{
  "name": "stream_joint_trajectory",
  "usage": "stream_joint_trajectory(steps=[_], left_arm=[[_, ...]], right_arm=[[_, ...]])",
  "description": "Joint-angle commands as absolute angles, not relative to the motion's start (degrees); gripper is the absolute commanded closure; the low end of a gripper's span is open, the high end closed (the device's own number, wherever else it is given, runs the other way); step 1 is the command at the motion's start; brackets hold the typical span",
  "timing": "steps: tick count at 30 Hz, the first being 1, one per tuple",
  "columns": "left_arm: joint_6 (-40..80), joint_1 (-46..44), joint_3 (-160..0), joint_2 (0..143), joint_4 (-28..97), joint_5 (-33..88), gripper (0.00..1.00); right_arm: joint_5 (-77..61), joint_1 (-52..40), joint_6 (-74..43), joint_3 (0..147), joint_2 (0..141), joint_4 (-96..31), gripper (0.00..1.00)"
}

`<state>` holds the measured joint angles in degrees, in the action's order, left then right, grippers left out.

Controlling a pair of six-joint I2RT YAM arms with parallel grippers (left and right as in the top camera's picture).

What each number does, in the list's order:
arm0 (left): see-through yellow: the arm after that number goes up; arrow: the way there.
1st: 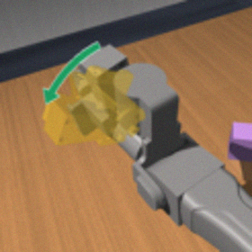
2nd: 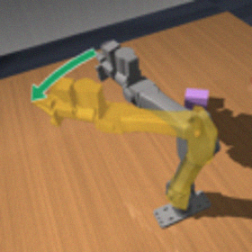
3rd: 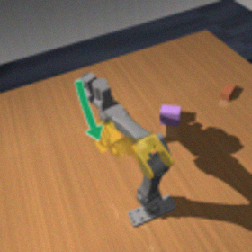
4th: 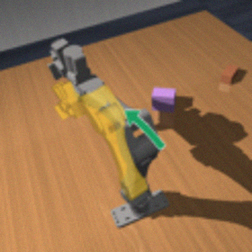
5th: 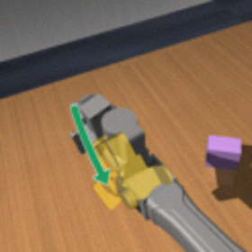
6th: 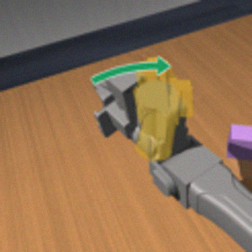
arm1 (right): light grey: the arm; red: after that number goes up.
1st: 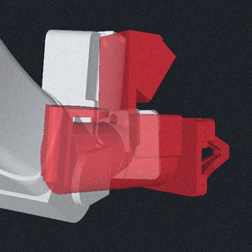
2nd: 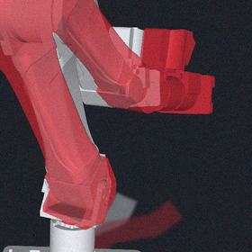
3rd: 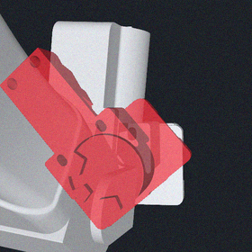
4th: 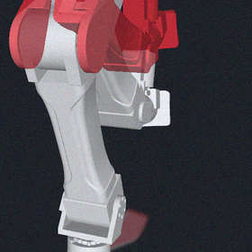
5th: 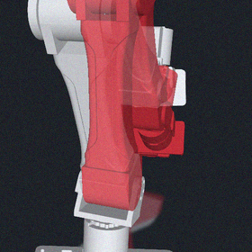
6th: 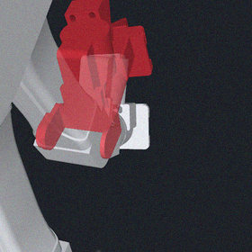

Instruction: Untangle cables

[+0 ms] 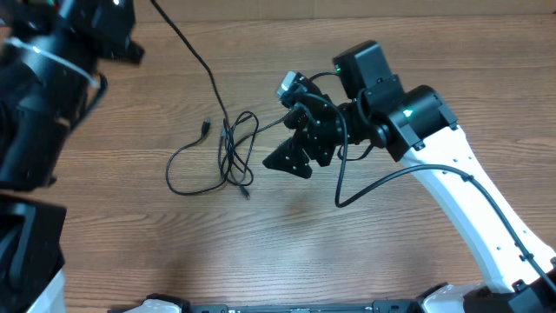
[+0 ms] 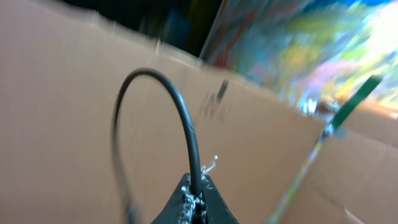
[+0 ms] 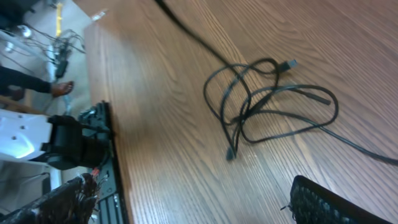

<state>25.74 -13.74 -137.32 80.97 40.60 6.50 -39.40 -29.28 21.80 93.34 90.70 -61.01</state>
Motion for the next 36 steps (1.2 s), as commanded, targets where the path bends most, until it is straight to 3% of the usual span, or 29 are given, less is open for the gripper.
stream_joint_trajectory(steps=[1,7,11,18,23,24,26,30,31,32,33,34,36], left_arm=[[16.95,-13.41,-137.88,82.30,35.03,4.03,0.96],[10.90,-13.41,-137.88,82.39,32.77,3.90,0.96],[19.16,-13.41,-137.88,82.78,34.94,3.99,0.96],[30.41,-13.41,-137.91,81.95,33.12,4.10,0.96],[31.09,-13.41,-137.91,79.83,33.41,4.08,0.96],[31.07,-13.41,-137.91,79.59,33.41,4.05,0.96],[30.55,-13.41,-137.91,79.13,33.78,3.90,0.96],[24.75,-13.41,-137.91,78.50,39.83,3.01,0.96],[22.90,-13.41,-137.88,78.46,42.92,1.87,0.91],[21.08,-13.41,-137.88,78.46,46.37,0.32,0.78],[19.22,-13.41,-137.88,78.74,49.80,-1.28,0.47],[16.93,-13.41,-137.88,79.20,53.34,-2.66,0.05],[12.53,-13.41,-137.88,80.36,59.46,-4.10,0.00]], right_arm=[[-34.79,-29.54,19.44,93.03,91.44,-60.73,0.04],[-39.92,-29.63,19.70,93.01,91.44,-58.52,0.02],[-45.12,-30.57,23.22,93.01,91.44,-48.47,0.02],[-44.86,-33.91,19.25,93.01,91.83,-24.93,0.02],[-43.16,-37.30,15.75,93.01,95.57,-18.44,0.11],[-43.16,-37.74,15.09,93.01,96.33,-18.00,0.18],[-43.09,-38.63,14.13,93.01,97.89,-17.30,0.95],[-35.62,-38.76,3.79,93.12,98.10,-17.69,0.96],[-33.39,-38.24,1.85,93.43,97.36,-18.50,0.96],[-31.59,-37.52,0.80,94.04,96.29,-19.77,0.96],[-29.43,-36.56,-0.84,94.87,95.09,-21.12,0.96],[-27.51,-35.73,-2.35,95.68,93.91,-22.33,0.96],[-22.90,-33.28,-5.69,98.21,90.76,-26.02,0.96]])
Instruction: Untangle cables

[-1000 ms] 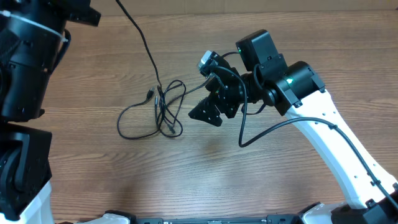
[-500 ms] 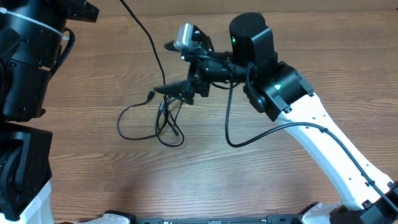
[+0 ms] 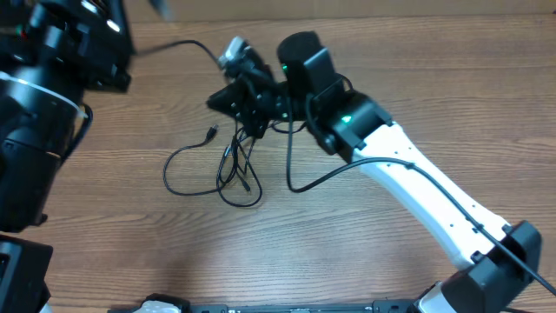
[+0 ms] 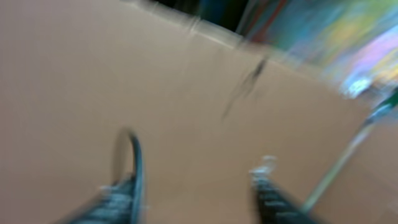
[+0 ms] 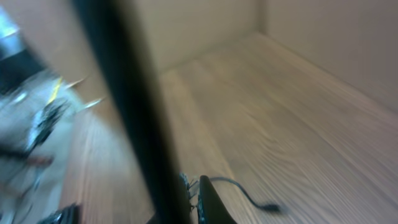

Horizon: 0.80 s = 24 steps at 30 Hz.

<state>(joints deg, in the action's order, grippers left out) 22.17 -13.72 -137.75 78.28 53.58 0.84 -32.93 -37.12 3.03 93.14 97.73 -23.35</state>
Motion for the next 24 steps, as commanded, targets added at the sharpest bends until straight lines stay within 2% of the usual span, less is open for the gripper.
stream_joint_trajectory(steps=[1,9,14,19,22,23,24], left_arm=[[10.46,-13.41,-137.86,81.10,62.33,-4.05,0.00],[4.91,-13.41,-137.82,88.86,76.55,-3.29,0.00],[-0.03,-13.54,-137.82,94.45,82.15,6.20,0.00],[-5.39,-13.54,-137.78,99.83,86.63,15.11,0.00],[-5.37,-13.52,-137.78,102.08,87.59,15.05,0.00],[-5.28,-13.52,-137.78,102.48,87.57,15.03,0.00],[-5.10,-13.52,-137.78,102.63,87.39,15.00,0.00]], right_arm=[[-21.45,-32.08,-6.85,99.61,89.36,-27.77,0.96],[-16.53,-22.06,-6.26,120.25,83.24,-42.17,0.96],[-16.51,-18.57,-3.09,132.20,83.26,-44.29,0.96],[-16.56,-16.45,-2.94,135.98,83.26,-46.52,0.96],[-16.49,-16.32,-2.92,135.68,84.88,-55.53,0.96],[-16.34,-16.32,-2.96,135.59,85.97,-59.27,0.89],[-16.29,-16.32,-2.98,135.37,87.26,-63.33,0.60]])
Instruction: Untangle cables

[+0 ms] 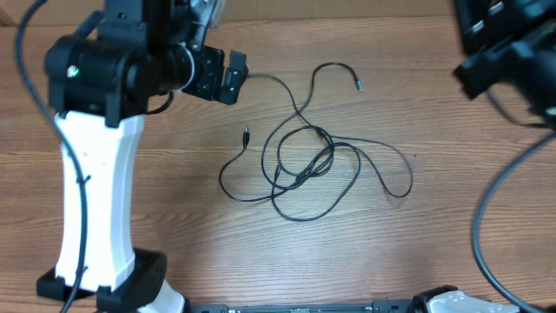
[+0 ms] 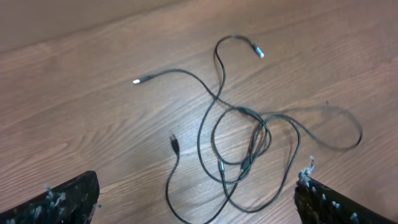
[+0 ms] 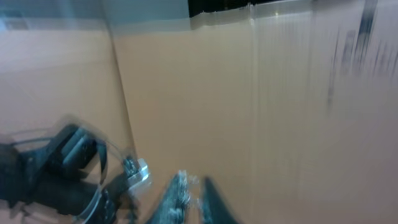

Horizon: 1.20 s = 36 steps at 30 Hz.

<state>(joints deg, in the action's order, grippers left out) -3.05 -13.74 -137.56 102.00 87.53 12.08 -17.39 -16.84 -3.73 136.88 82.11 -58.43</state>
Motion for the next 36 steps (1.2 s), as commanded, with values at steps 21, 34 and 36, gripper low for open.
stream_joint_trajectory(steps=[21,34,36], left_arm=[[-3.27,-13.47,-137.78,98.67,91.11,9.13,0.00],[-2.57,-13.52,-137.78,98.70,96.79,8.58,0.00],[-2.57,-13.52,-137.73,98.70,96.79,8.62,0.00]], right_arm=[[-7.29,-17.69,-1.26,97.17,106.13,-73.87,0.00],[-12.97,-18.57,-19.88,77.52,106.13,-57.54,0.00],[-12.93,-19.44,-21.52,74.83,106.13,-53.58,0.01]])
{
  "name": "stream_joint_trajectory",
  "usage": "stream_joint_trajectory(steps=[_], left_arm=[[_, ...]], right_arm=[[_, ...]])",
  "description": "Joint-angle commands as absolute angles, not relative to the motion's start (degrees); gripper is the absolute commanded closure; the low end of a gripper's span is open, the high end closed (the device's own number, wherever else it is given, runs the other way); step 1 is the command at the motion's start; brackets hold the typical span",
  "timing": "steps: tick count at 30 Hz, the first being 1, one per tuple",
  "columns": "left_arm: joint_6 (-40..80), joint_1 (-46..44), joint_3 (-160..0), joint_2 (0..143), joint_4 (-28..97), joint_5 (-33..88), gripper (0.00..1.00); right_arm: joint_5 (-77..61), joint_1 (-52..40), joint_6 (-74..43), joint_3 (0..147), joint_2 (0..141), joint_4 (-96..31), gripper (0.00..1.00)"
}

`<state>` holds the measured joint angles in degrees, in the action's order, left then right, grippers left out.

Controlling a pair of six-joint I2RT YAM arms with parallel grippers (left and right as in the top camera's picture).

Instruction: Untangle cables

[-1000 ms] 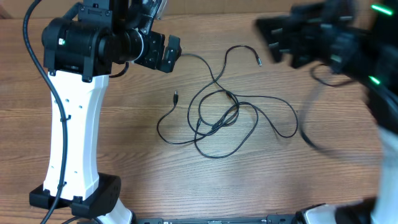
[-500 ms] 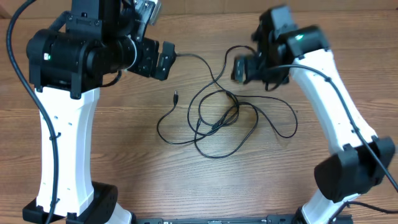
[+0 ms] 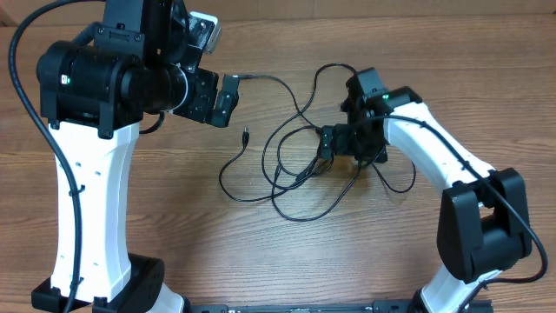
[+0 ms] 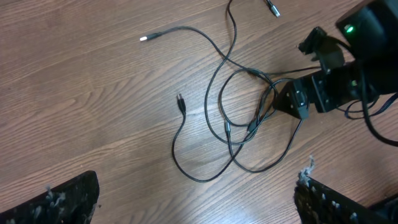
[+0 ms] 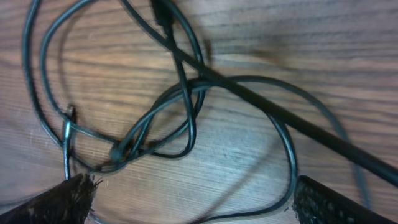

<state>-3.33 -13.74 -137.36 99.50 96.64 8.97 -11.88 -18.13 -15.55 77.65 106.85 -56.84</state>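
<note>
Thin black cables lie in a loose tangle on the wooden table. Free ends show: a plug at the left, a silver-tipped end at the upper left, and another at the top. My right gripper is low over the knot's right side, open, with crossing loops between its fingers; nothing is gripped. My left gripper hangs open high above the table's upper left, its fingers wide apart, looking down on the tangle.
A cardboard wall runs along the table's far edge. The right arm reaches in from the lower right and crosses over a cable loop at the right. The left arm's white column stands at the left.
My right gripper was up at the far right facing the cardboard; now it is down at the right side of the tangle, open. The left gripper stays open up high. The cables' right loop looks drawn in.
At first my left gripper was shut on a raised cable while the right hovered beside the tangle. Then the left stood open and the right looked shut by a cable. Then both were clear and the cables lay spread out. Now the right is open over the knot.
</note>
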Motion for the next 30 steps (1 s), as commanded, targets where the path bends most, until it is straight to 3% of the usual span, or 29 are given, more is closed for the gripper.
stream_joint_trajectory(steps=[1,8,10,15,26,27,28,30], left_arm=[[-2.57,-13.52,-137.73,98.70,96.79,8.62,0.00],[-2.55,-13.52,-137.73,98.70,96.79,8.64,0.00],[-2.46,-13.52,-137.71,98.70,96.79,8.69,0.00],[-2.13,-13.52,-137.32,98.70,96.79,9.04,0.00],[-1.39,-13.52,-130.52,98.70,96.77,9.04,0.00],[-1.17,-13.52,-130.04,98.70,96.79,9.08,0.00],[-1.04,-13.52,-129.80,98.70,96.79,9.17,0.00],[-1.08,-13.52,-129.73,98.67,96.79,9.98,0.00]], right_arm=[[-12.95,-19.70,-21.74,73.93,106.13,-52.27,0.01],[-12.69,-20.91,-22.57,70.48,106.21,-46.87,0.11],[-12.19,-20.93,-22.59,70.35,106.21,-46.35,0.25],[-9.10,-20.93,-22.57,69.89,106.21,-45.41,0.45],[-8.62,-20.93,-22.61,64.75,106.21,-39.66,0.48],[-8.62,-20.93,-22.76,64.25,106.21,-39.09,0.81],[-8.60,-20.95,-22.98,63.94,106.21,-38.76,0.96],[-8.60,-20.93,-23.83,63.70,106.21,-38.39,0.96]])
